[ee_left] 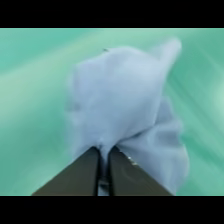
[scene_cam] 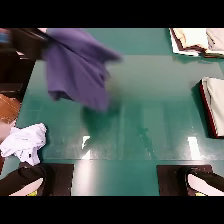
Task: Fold the shirts.
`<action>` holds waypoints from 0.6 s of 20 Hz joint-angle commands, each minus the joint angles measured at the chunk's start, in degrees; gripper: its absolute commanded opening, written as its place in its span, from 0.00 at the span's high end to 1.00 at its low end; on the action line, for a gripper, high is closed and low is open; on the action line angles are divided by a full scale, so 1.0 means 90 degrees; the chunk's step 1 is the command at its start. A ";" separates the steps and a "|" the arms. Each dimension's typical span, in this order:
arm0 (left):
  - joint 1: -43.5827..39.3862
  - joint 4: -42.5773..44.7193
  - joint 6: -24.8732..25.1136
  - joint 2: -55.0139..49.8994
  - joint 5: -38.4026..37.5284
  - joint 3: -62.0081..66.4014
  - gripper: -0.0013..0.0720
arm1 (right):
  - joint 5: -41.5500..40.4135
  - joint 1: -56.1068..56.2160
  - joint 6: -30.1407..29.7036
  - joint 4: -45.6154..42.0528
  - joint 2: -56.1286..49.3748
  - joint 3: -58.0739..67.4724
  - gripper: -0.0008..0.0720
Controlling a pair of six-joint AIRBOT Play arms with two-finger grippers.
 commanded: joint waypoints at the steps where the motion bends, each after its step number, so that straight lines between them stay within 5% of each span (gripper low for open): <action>1: -0.1409 -0.0053 0.0053 -0.1239 -0.0243 0.0087 0.95 | -0.0005 0.0002 0.0002 0.0000 0.0007 0.0039 0.96; 3: -0.2052 -0.0362 0.0095 -0.2093 0.0085 0.0087 0.93 | 0.0015 0.0002 0.0002 -0.0002 0.0007 0.0039 0.96; 4: -0.2266 -0.0648 0.0189 -0.2436 0.0347 0.0090 0.57 | 0.0039 0.0002 0.0002 0.0000 0.0005 0.0039 0.96; 5: -0.2407 -0.0920 0.0197 -0.2715 0.0644 0.0090 0.10 | 0.0066 0.0002 0.0000 0.0000 0.0007 0.0039 0.96; 8: -0.2076 -0.0821 0.0019 -0.2800 0.0852 0.0102 0.07 | 0.0223 0.0000 0.0000 -0.0005 0.0005 0.0039 0.96; 12: -0.0211 -0.0678 -0.0430 -0.2484 0.0041 0.0015 0.07 | 0.0245 0.0002 0.0000 -0.0002 0.0114 -0.0282 0.96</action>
